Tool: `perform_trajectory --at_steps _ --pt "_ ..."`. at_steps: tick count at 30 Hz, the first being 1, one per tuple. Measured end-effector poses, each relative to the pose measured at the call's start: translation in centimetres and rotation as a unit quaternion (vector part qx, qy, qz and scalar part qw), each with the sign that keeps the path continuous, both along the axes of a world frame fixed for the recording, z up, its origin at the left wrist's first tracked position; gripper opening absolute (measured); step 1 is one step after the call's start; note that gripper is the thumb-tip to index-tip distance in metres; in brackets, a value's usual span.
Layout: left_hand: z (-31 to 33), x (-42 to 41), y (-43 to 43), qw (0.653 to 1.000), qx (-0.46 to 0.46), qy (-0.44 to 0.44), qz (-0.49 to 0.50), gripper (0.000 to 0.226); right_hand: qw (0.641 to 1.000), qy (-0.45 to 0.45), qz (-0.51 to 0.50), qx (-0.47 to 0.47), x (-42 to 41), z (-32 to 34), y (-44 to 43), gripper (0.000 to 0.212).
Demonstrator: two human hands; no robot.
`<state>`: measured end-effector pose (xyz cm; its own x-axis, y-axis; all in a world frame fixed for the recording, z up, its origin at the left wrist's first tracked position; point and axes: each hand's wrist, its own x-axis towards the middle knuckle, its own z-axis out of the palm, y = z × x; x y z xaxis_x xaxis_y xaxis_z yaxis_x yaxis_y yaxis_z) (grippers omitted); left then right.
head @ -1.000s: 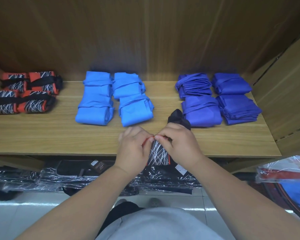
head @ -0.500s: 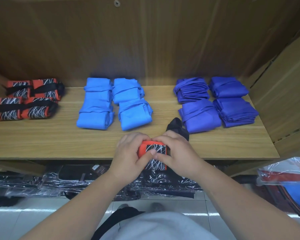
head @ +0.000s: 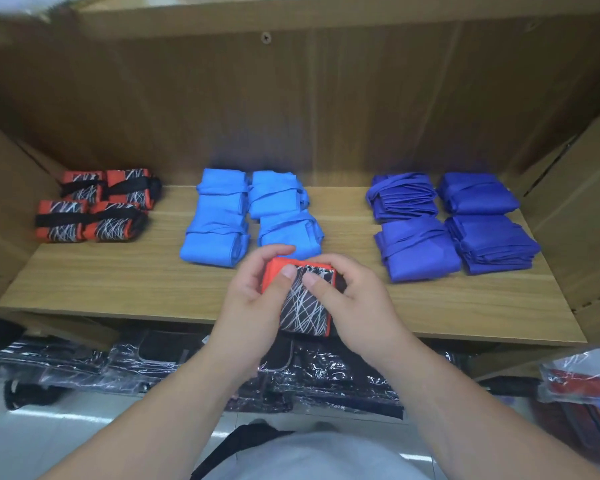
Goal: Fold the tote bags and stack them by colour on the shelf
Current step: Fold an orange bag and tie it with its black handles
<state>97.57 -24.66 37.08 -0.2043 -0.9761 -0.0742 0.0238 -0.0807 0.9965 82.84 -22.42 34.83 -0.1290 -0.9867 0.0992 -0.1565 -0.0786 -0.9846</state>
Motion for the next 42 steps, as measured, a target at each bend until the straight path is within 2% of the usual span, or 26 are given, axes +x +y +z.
perform_trajectory --at_steps 2,5,8,10,11,13,14,19,21,23,26,29,31,32,34,37,39,40,42 --pt "0.7 0.1 0.3 0.999 0.032 -0.024 -0.016 0.019 1.0 -0.01 -0.018 0.007 0.5 0.4 -0.1 0.012" --pt "1.3 0.2 0.4 0.999 0.019 -0.045 -0.002 0.018 1.0 -0.009 0.001 0.013 0.4 1.0 -0.2 0.017" --pt "2.2 0.6 -0.2 0.999 0.007 -0.047 0.019 0.017 0.997 -0.004 0.071 0.032 -0.7 1.6 -0.1 0.045" --pt "2.8 1.2 -1.0 0.998 0.006 -0.048 0.033 0.016 0.993 0.071 0.082 0.042 -2.1 1.8 -0.1 0.063" --pt "3.1 1.5 -1.3 0.998 0.008 -0.049 0.043 0.016 0.988 0.12 0.082 0.043 -2.9 1.7 0.0 0.062" --pt "3.5 2.3 -1.9 0.996 0.011 -0.043 0.075 0.015 0.974 0.199 0.099 0.041 -4.1 2.1 0.0 0.042" --pt "3.7 2.6 -2.2 0.995 0.011 -0.039 0.086 0.016 0.97 0.211 0.111 0.039 -4.5 2.3 0.1 0.032" --pt "3.9 2.8 -2.5 0.996 0.009 -0.053 0.078 0.021 0.98 0.165 0.11 0.0 -5.3 2.8 0.1 0.006" --pt "3.7 3.1 -2.8 0.994 0.002 -0.072 0.085 0.02 0.979 0.172 0.106 -0.009 -5.5 3.0 0.1 0.014" --pt "3.6 3.5 -3.2 0.99 -0.016 -0.1 0.097 0.019 0.985 0.128 0.112 0.028 -5.8 3.5 0.2 0.022" --pt "2.8 4.0 -3.6 0.984 -0.045 -0.147 0.088 0.021 0.986 -0.073 0.126 0.085 -6.0 4.2 0.3 0.021" --pt "1.8 3.9 -3.6 0.982 -0.053 -0.17 0.07 0.023 0.964 -0.217 0.135 0.069 -6.0 4.4 0.3 0.027" --pt "1.3 3.7 -3.8 0.98 -0.046 -0.174 0.08 0.022 0.951 -0.255 0.166 0.057 -5.8 5.0 0.5 0.024" --pt "1.1 3.7 -4.1 0.98 -0.039 -0.171 0.094 0.021 0.951 -0.234 0.192 0.065 -5.7 5.6 0.7 0.023" --pt "1.5 3.8 -4.9 0.983 -0.018 -0.126 0.131 0.019 0.951 -0.131 0.258 0.107 -5.3 7.0 1.0 0.024" --pt "3.7 4.0 -6.1 0.98 -0.024 -0.047 0.192 0.02 0.927 0.156 0.305 0.15 -4.4 8.7 1.3 0.035" --pt "5.9 3.7 -6.4 0.975 -0.051 -0.011 0.214 0.019 0.883 0.364 0.272 0.119 -3.8 9.1 1.2 0.054" --pt "6.9 3.4 -6.2 0.974 -0.058 0.012 0.217 0.018 0.863 0.423 0.258 0.104 -3.5 9.2 1.1 0.065" --pt "8.6 2.5 -5.3 0.976 -0.059 0.054 0.204 0.017 0.862 0.429 0.242 0.122 -3.4 8.7 0.7 0.081"
